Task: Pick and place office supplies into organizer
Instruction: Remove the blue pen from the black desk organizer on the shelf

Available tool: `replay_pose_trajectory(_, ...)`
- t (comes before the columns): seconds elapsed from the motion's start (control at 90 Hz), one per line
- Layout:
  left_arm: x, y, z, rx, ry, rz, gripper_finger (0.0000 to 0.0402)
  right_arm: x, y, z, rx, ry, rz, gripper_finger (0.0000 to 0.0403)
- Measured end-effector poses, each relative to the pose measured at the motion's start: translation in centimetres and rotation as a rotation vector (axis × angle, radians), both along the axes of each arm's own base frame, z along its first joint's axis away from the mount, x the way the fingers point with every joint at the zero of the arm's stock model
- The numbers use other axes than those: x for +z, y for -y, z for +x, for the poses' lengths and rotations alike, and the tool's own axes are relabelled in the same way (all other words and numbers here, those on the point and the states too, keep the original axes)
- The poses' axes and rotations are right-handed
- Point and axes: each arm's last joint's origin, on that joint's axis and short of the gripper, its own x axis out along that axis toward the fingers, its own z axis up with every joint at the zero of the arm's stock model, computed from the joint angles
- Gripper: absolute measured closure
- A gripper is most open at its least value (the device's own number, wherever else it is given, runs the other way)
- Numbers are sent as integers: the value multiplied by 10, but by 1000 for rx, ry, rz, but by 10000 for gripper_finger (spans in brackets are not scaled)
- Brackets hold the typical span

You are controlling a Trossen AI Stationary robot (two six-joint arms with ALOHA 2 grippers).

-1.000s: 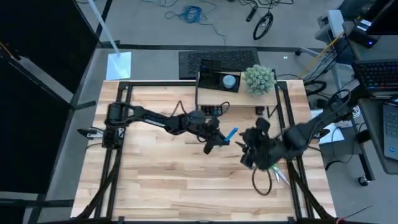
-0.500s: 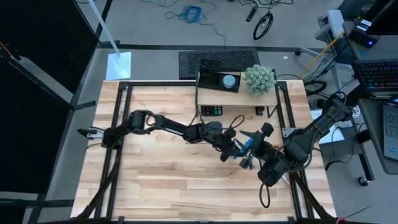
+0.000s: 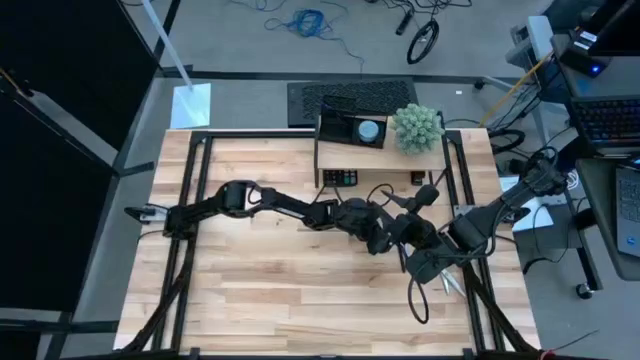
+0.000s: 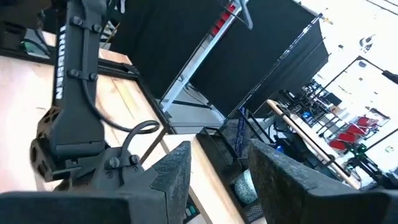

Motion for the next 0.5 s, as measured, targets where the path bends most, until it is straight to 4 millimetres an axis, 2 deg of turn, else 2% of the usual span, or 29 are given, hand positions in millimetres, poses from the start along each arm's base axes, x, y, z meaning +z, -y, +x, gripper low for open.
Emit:
replay_pose_trajectory(0.2, -1, 11, -1, -47, 14, 89, 370, -1, 0, -1, -2, 15, 18, 261)
replay_pose_trajectory(0.5, 13, 32, 6, -250, 159, 420, 366, -1, 0, -1, -6, 37, 38, 261)
